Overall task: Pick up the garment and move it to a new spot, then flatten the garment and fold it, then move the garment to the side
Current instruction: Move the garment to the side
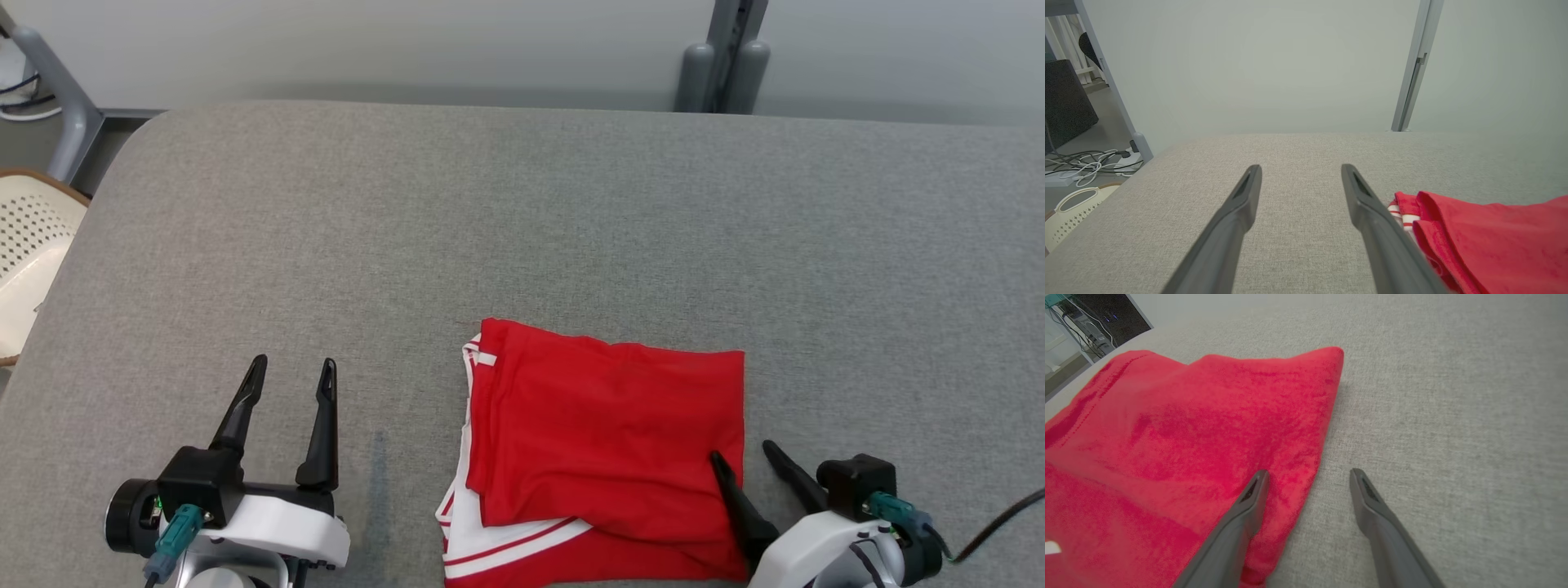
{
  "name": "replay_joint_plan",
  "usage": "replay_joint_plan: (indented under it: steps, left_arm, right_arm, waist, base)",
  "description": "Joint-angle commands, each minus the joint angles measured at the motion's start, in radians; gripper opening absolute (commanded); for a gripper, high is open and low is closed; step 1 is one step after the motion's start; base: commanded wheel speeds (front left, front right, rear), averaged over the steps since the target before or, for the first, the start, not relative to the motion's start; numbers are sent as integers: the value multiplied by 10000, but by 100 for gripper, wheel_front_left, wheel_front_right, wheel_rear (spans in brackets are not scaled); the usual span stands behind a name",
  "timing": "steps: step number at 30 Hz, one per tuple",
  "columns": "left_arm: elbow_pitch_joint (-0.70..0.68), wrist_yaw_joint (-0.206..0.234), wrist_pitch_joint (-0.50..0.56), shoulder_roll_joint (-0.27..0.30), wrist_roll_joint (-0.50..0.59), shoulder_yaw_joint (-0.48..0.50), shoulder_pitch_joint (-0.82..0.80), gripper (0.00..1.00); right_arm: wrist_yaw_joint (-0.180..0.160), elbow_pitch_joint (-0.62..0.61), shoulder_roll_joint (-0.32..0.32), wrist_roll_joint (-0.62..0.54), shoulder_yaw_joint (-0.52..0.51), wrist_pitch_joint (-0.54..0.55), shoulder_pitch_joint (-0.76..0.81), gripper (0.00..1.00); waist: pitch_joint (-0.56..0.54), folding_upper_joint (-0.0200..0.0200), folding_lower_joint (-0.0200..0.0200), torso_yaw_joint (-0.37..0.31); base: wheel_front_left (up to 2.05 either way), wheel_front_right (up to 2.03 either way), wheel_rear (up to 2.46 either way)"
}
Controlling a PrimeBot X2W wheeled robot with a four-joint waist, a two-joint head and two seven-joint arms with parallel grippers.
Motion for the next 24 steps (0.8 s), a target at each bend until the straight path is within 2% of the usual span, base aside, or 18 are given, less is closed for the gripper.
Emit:
replay_joint_plan:
  steps: [1, 4, 5, 6, 9, 14, 24]
  left_arm:
    - [77, -3, -54, 32, 44, 8, -154, 100]
    - [196, -38, -121, -11, 7, -31, -299, 100]
    - [218, -36, -141, -10, -2, -28, -329, 100]
    - [242, -29, -149, 3, -5, -14, -355, 100]
    - [281, -5, -208, 76, 36, 18, -346, 100]
    - [272, 73, -222, 170, 6, 115, -168, 100]
    - [-391, 136, -181, 406, 137, 76, -24, 100]
  right_arm:
    - [1, 342, 10, 133, 127, -22, -180, 100]
    - [2, 1237, 77, 394, 568, 253, -435, 100]
    - [2, 1421, 107, 485, 695, 254, -496, 53]
    - [4, 1599, 108, 545, 850, 308, -551, 0]
    - [9, 1728, 54, 703, 1226, 34, -762, 0]
    - [-4, 1554, -420, 699, 1453, -601, -1201, 0]
    - [-1, 1264, -1498, 524, 1438, -709, -2010, 0]
  waist:
    - [112, 0, 0, 125]
    - [146, 0, 0, 155]
    - [153, 0, 0, 141]
    - [158, 0, 0, 121]
    - [143, 0, 0, -38]
    - [-19, 0, 0, -615]
    - [-128, 0, 0, -2653]
  base:
    - [0, 0, 0]
    - [0, 0, 0]
    - [0, 0, 0]
    - [0, 0, 0]
    - [0, 0, 0]
    - [0, 0, 0]
    - [0, 0, 0]
